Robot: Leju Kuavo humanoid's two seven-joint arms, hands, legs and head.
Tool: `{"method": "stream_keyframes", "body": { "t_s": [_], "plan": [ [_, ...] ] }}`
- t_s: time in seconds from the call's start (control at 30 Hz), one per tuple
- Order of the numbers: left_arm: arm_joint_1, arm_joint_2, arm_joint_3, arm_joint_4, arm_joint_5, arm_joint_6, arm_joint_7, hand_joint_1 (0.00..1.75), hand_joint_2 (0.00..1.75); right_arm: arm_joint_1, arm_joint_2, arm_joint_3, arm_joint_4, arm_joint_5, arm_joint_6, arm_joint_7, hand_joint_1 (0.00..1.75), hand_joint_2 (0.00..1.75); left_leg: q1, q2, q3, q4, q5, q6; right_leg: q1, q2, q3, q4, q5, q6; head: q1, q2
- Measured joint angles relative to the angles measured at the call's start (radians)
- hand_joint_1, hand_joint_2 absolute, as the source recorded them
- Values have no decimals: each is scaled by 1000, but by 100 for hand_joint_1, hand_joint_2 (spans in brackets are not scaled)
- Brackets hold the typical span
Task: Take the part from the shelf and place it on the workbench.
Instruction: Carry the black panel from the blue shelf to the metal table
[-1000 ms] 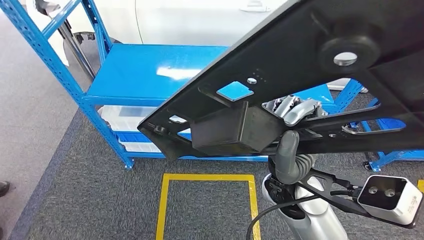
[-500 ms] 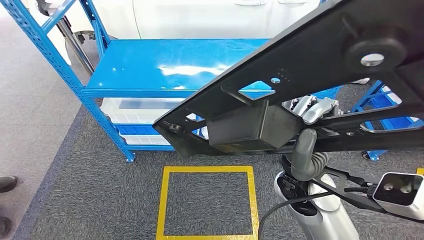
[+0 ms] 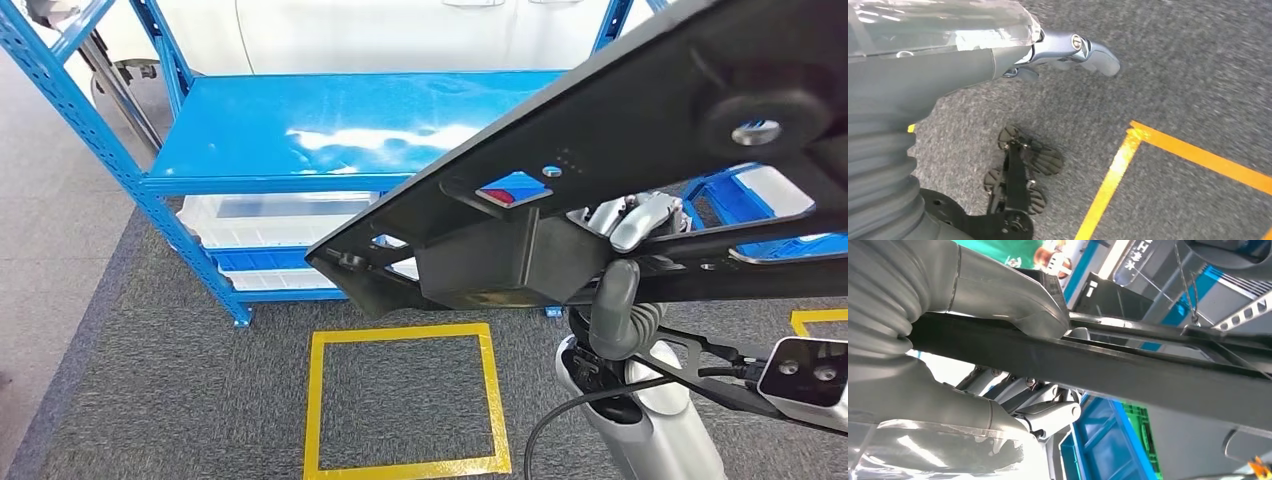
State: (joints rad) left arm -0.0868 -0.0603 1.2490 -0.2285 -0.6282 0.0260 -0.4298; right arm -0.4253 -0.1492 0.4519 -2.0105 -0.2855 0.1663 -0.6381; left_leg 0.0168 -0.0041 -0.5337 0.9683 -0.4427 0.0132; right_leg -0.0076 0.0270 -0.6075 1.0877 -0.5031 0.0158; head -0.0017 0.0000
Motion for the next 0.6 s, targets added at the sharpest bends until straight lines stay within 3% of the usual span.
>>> {"method": "stream_keyframes", "body": {
  "t_s": [0.07, 0.1, 0.13, 0.17, 0.27, 0.33, 0.4, 0.47, 0.53, 0.6],
  "plan": [
    [0, 0, 0, 0, 1, -2, -4, 0, 175, -7, -8, -3, 2, -6, 1, 2, 175, 175, -2, 18, -4, 0, 1, 4, -2, -13, -69, 139, -62, 6, 3, 0],
    [0, 0, 0, 0, 2, -4, -6, 0, 175, -7, -11, -5, 4, -7, 1, 2, 175, 175, -3, 27, -5, 2, 0, 4, -4, -15, -94, 191, -76, 8, 3, 0],
    [0, 0, 1, 0, 3, -5, -9, 0, 175, -7, -15, -6, 6, -7, 0, 2, 175, 175, -4, 36, -6, 3, 0, 4, -5, -17, -104, 210, -72, 10, 3, 0],
    [0, 0, 1, 0, 6, -6, -12, 0, 175, -7, -18, -7, 7, -5, -1, 2, 175, 175, -4, 45, -6, 6, -2, 3, -6, -21, -91, 183, -48, 11, 3, 0],
    [-2, 0, 1, 0, 12, -7, -16, 0, 175, -13, -24, -8, 7, 11, -12, 3, 175, 175, -7, 68, -7, 21, -12, -6, -2, -72, 9, -22, 43, 2, 2, 0],
    [-3, 1, 1, 0, 14, -5, -14, 0, 175, -15, -25, -9, 5, 23, -20, 6, 175, 175, -13, 81, -8, 28, -17, -15, 3, -86, 29, -74, 53, -10, 1, 0],
    [-5, 2, 1, 0, 14, 1, -11, 0, 175, -13, -27, -10, 0, 32, -26, 9, 175, 175, -14, 96, -8, 29, -20, -24, 4, -65, 23, -75, 57, -21, 1, 0],
    [-6, 3, 1, 0, 14, 5, -8, 0, 175, -8, -30, -11, -7, 43, -29, 5, 175, 175, -11, 78, -18, 55, -44, -35, -1, -47, 22, -79, 63, -33, 0, 0],
    [-4, 4, 1, 0, 12, 11, -6, 0, 175, 1, -32, -11, -12, 56, -30, -6, 175, 175, -7, 36, -62, 159, -106, -43, -3, -28, 20, -82, 67, -41, -2, 0],
    [-1, 5, 1, 0, 9, 31, 0, 0, 175, 18, -33, -11, -12, 64, -32, -21, 175, 175, -5, 16, -124, 292, -160, -46, -2, -6, 17, -81, 69, -44, -3, 0]
  ]
}}
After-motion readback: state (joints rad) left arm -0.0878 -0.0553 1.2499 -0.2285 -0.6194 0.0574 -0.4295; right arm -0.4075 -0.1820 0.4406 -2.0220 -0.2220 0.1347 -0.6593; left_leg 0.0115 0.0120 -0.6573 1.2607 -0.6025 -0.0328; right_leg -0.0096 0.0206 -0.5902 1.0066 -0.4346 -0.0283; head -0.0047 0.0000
